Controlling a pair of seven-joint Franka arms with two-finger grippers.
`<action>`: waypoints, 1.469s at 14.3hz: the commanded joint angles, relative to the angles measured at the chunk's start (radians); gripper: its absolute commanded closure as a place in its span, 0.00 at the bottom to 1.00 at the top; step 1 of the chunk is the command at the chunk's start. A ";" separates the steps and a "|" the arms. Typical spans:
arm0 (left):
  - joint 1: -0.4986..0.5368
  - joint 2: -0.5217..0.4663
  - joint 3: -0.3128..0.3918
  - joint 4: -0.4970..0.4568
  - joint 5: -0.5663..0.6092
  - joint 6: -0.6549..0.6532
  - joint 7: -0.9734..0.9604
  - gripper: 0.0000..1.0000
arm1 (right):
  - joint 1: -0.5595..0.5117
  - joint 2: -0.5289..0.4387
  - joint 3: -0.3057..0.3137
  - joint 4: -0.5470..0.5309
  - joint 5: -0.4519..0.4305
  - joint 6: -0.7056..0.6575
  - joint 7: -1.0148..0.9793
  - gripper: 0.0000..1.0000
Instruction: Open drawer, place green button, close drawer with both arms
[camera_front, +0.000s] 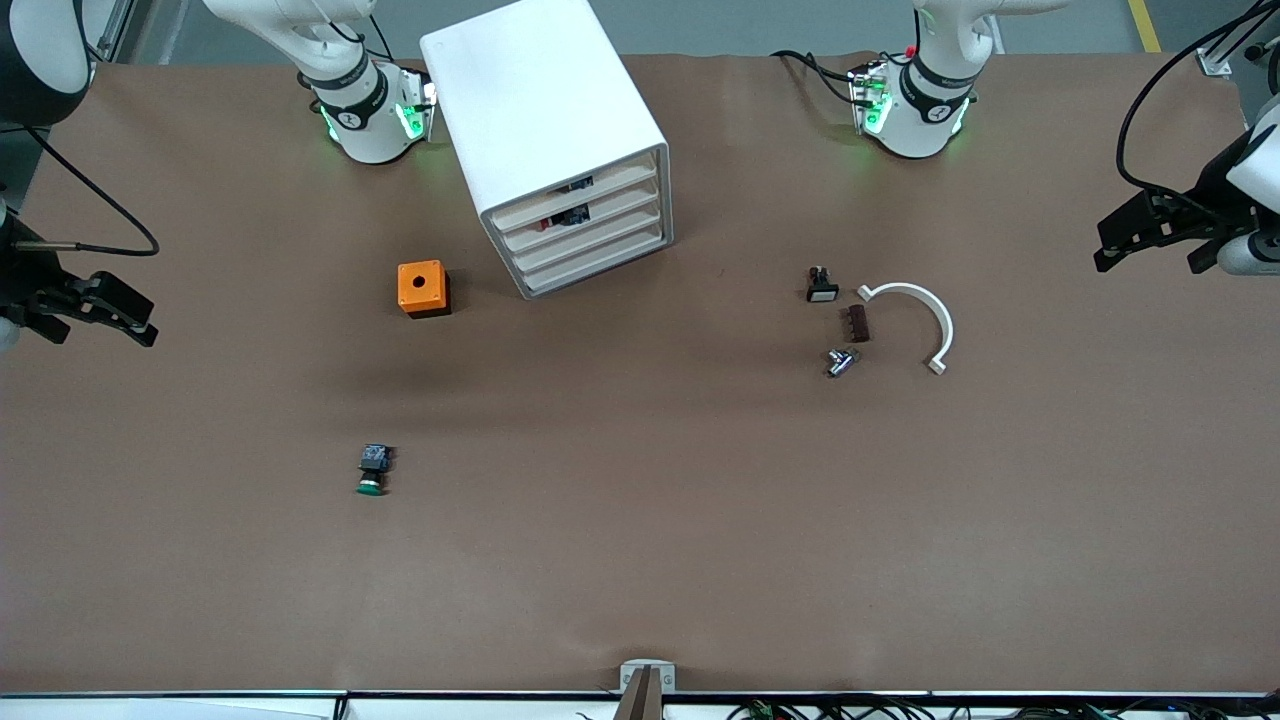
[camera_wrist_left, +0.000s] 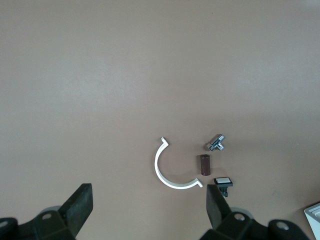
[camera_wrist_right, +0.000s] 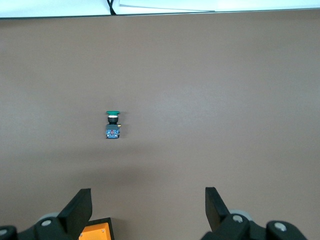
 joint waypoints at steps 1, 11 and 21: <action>0.003 0.007 -0.006 0.017 0.003 -0.009 -0.019 0.00 | -0.017 -0.011 0.013 -0.003 -0.011 0.002 -0.010 0.00; -0.009 0.177 -0.006 0.012 0.004 -0.004 -0.200 0.00 | -0.013 0.014 0.016 0.001 -0.004 0.031 -0.009 0.00; -0.287 0.450 -0.026 0.147 -0.001 -0.045 -0.850 0.00 | 0.091 0.273 0.021 -0.005 0.075 0.129 -0.010 0.00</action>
